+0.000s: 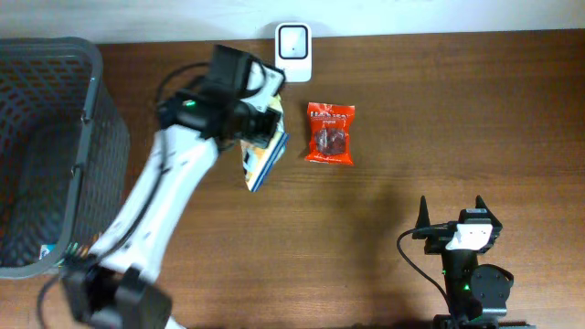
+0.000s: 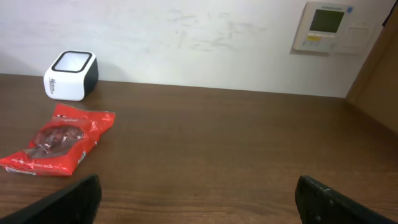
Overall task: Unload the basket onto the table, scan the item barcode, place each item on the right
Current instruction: 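Carry the yellow wipes pack to the scanner and hold it there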
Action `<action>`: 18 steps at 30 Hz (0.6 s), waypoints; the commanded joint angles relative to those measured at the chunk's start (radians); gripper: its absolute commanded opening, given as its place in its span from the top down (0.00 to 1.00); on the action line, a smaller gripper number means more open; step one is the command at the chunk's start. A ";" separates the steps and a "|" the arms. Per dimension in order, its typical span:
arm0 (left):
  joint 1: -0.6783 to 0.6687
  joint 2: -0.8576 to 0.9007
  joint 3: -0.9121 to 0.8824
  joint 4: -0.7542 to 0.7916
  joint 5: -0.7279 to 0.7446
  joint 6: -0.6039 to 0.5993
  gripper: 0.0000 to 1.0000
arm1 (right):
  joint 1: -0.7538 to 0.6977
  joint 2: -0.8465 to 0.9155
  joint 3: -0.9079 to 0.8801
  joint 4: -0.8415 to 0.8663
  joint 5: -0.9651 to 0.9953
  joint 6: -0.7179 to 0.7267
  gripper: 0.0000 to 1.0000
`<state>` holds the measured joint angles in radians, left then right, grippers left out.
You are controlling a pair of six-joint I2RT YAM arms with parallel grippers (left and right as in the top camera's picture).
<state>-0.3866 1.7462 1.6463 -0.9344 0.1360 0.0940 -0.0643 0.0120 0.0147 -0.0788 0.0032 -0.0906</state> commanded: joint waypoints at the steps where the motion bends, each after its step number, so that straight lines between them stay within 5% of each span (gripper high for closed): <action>1: -0.060 0.106 0.004 0.008 -0.081 0.036 1.00 | 0.006 -0.006 -0.009 -0.002 0.006 -0.006 0.02; 9: -0.115 0.289 0.004 0.023 -0.081 0.103 1.00 | 0.006 -0.006 -0.009 -0.002 0.006 -0.006 0.02; 12: -0.126 0.315 0.004 0.022 -0.080 0.102 0.63 | 0.006 -0.006 -0.009 -0.002 0.006 -0.006 0.01; 16: -0.130 0.311 0.029 0.022 -0.054 0.074 0.53 | 0.006 -0.006 -0.009 -0.002 0.006 -0.006 0.01; 18: -0.130 0.310 0.066 0.010 -0.055 0.063 0.58 | 0.006 -0.006 -0.009 -0.002 0.006 -0.006 0.02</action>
<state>-0.5125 2.0575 1.6482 -0.9169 0.0700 0.1749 -0.0643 0.0120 0.0147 -0.0784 0.0032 -0.0906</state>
